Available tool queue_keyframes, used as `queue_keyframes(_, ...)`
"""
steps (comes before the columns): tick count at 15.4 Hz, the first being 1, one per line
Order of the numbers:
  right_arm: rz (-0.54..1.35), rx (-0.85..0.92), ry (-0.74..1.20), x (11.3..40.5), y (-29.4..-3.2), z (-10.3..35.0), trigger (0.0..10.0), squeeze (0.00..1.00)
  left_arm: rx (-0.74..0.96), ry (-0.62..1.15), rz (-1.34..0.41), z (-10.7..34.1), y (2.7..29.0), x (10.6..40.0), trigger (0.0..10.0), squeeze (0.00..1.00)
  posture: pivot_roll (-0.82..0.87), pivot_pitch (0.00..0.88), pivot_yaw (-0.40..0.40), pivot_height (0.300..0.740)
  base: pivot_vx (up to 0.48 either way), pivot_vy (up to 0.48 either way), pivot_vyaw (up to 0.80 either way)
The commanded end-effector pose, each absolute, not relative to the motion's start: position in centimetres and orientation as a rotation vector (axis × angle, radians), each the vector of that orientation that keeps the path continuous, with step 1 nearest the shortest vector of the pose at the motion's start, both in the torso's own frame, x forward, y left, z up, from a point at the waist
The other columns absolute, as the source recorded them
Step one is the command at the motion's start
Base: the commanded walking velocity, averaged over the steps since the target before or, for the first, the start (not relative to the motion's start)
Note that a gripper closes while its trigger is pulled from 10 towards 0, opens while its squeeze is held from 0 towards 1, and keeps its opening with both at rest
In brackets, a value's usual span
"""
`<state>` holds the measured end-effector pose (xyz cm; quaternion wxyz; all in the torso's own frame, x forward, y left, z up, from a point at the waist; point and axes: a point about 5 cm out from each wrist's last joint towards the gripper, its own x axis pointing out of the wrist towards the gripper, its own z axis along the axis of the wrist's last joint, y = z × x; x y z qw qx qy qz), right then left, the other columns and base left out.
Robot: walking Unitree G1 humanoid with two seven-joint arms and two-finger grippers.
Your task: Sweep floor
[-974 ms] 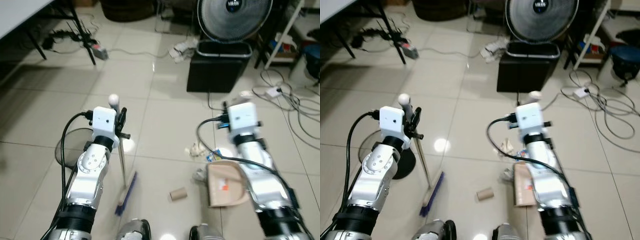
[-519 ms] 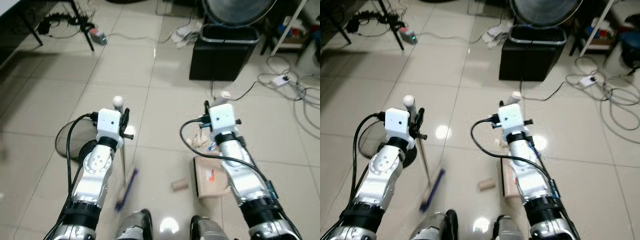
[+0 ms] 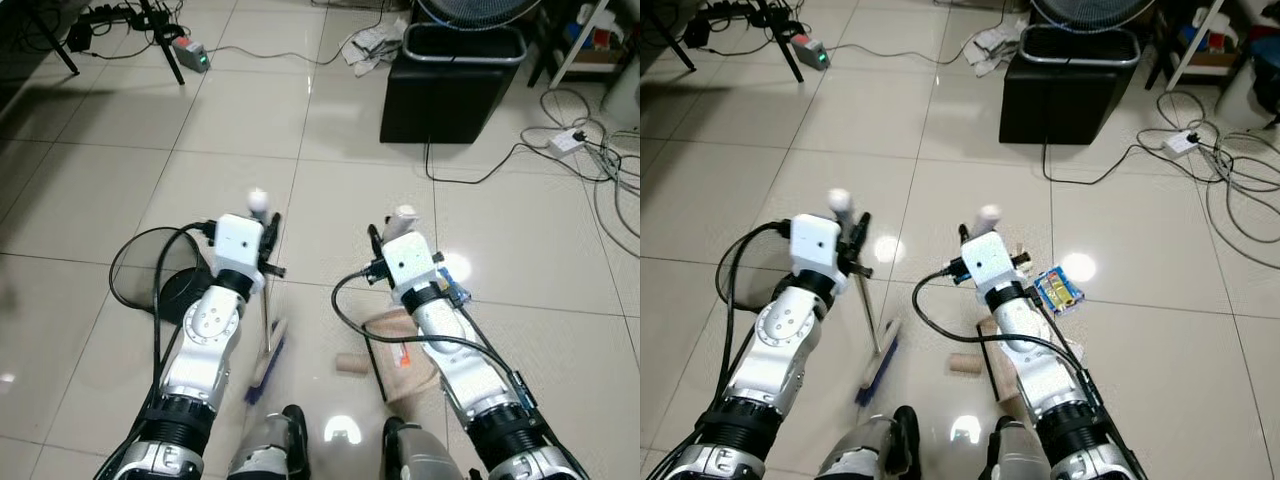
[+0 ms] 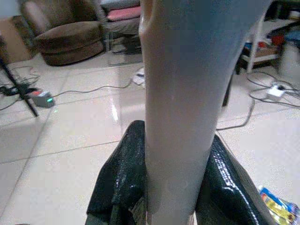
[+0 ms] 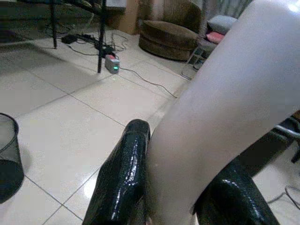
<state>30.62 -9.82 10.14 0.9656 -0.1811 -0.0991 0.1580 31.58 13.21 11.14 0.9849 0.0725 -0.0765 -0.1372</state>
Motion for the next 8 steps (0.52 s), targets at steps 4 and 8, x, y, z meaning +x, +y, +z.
queue_keyframes(4,0.299,-0.366,-0.174,30.6,-10.2,9.4,10.0,0.0,0.097,-0.084,-0.284,9.9,12.7,31.3,10.0,0.0,0.02,0.295,0.085,0.74,0.0,0.0,0.0)
queue_keyframes(8,0.21,-0.267,-0.131,31.0,-10.8,9.2,10.0,0.0,-0.088,-0.03,-0.156,9.8,13.3,31.8,10.0,0.0,0.02,0.295,0.086,0.74,0.0,0.0,0.0)
